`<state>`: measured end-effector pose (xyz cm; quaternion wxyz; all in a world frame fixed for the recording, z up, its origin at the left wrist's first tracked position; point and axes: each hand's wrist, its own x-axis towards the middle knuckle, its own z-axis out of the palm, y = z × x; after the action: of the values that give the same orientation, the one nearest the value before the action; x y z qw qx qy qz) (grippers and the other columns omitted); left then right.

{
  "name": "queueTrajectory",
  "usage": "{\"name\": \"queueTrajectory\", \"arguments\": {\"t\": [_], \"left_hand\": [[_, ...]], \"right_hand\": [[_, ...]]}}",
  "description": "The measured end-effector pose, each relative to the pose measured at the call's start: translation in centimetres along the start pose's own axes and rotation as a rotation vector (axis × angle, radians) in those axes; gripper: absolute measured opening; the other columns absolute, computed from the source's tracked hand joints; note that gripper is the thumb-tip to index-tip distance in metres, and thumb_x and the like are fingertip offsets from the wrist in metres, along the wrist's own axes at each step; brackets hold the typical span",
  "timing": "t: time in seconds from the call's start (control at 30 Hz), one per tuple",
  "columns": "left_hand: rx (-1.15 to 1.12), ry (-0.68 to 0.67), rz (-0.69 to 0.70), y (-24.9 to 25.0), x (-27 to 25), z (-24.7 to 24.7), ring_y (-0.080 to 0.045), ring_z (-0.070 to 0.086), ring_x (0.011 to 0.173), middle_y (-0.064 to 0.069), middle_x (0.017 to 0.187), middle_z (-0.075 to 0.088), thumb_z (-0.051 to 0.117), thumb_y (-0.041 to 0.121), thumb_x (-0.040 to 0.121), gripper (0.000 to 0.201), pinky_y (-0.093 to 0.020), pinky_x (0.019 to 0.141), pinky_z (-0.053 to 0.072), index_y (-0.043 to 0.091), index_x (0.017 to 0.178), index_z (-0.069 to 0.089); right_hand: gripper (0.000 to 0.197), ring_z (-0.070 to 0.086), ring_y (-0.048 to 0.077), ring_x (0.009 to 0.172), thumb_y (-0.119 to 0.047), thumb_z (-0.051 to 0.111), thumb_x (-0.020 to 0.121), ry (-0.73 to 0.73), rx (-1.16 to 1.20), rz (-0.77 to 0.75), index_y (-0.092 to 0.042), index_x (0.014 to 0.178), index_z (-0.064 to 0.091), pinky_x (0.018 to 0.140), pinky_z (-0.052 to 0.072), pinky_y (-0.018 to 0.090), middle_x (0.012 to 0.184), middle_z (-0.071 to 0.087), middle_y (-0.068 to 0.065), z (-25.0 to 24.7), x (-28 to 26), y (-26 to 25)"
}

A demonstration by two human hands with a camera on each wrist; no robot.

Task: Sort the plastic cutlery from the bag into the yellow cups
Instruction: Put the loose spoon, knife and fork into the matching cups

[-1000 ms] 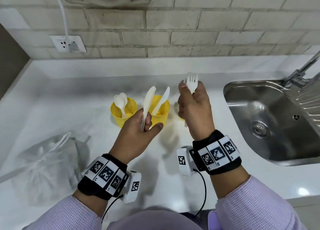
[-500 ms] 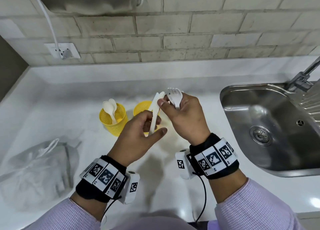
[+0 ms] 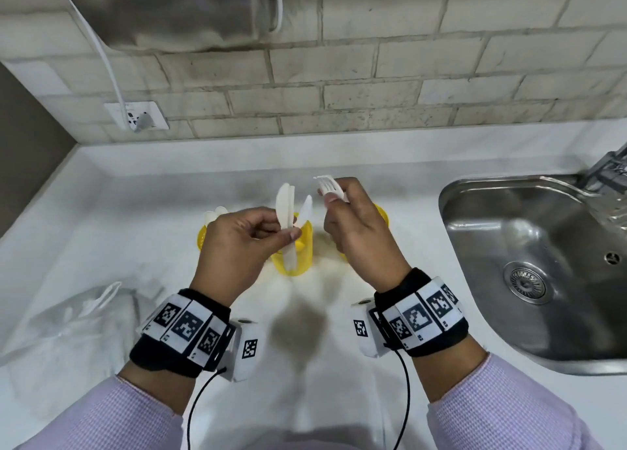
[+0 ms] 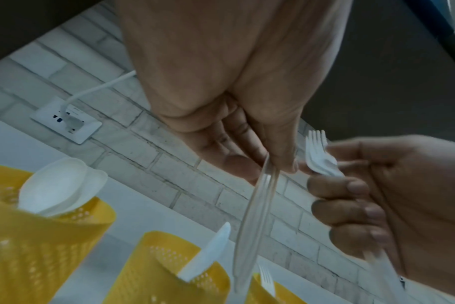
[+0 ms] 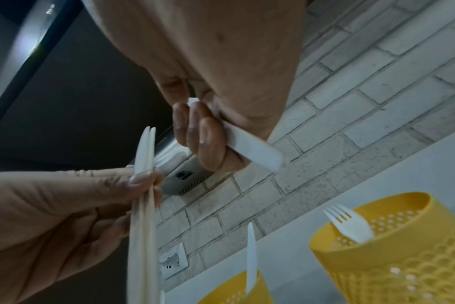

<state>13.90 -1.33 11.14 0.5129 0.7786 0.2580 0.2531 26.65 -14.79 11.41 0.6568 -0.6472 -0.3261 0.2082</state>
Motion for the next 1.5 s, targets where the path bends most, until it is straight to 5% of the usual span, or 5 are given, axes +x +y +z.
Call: {"name": "queueTrajectory", "arguments": {"t": [0.5,0.73,0.9,1.2,1.5], "left_hand": [[0.202,0.100,-0.030,-1.8,5.5,-1.4,-0.007,0.070,0.064,-0.002,0.078,0.076,0.088,0.018,0.079,0.009,-0.014,0.061,0.051,0.014,0.080,0.080],[0.287,-0.015,-0.096,-3.6,5.3,0.5,-0.013,0.073,0.080,0.003,0.088,0.076,0.087,0.016,0.078,0.019,-0.028,0.080,0.057,0.022,0.095,0.079],[0.376,0.076,-0.006,-3.6,4.1,1.6,0.001,0.061,0.092,0.005,0.118,0.054,0.086,0.027,0.080,0.056,-0.007,0.078,0.044,0.028,0.129,0.061],[0.544,-0.098,0.138,-3.3,1.6,1.9,-0.004,0.056,0.083,0.008,0.100,0.060,0.084,0.025,0.081,0.030,-0.019,0.079,0.044,0.026,0.107,0.070],[0.708,-0.171,0.154,-4.9,1.0,1.8,-0.021,0.061,0.096,0.005,0.100,0.073,0.077,0.021,0.087,0.018,-0.027,0.079,0.040,0.023,0.105,0.077]], "right_hand": [[0.014,0.060,0.026,0.074,-0.028,0.055,0.097,0.358,-0.181,-0.145,-0.030,0.098,0.069,0.075,0.055,0.049,0.086,0.070,0.014,-6.2,3.9,0.4],[0.014,0.060,0.017,0.071,-0.028,0.059,0.095,0.394,-0.334,-0.130,-0.022,0.100,0.070,0.069,0.053,0.037,0.076,0.064,-0.009,-7.3,5.8,3.4],[0.011,0.061,0.019,0.069,-0.023,0.060,0.099,0.332,-0.480,-0.058,-0.018,0.098,0.069,0.065,0.047,0.031,0.079,0.066,-0.005,-7.7,5.9,5.7],[0.035,0.055,0.033,0.116,-0.033,0.064,0.092,0.260,-0.648,-0.013,-0.027,0.126,0.065,0.108,0.045,0.040,0.125,0.039,0.001,-7.3,4.9,7.9],[0.029,0.042,0.032,0.112,-0.011,0.067,0.078,0.197,-0.811,-0.049,-0.022,0.105,0.069,0.094,0.030,0.027,0.125,0.039,0.006,-7.1,-0.2,9.6]]}}
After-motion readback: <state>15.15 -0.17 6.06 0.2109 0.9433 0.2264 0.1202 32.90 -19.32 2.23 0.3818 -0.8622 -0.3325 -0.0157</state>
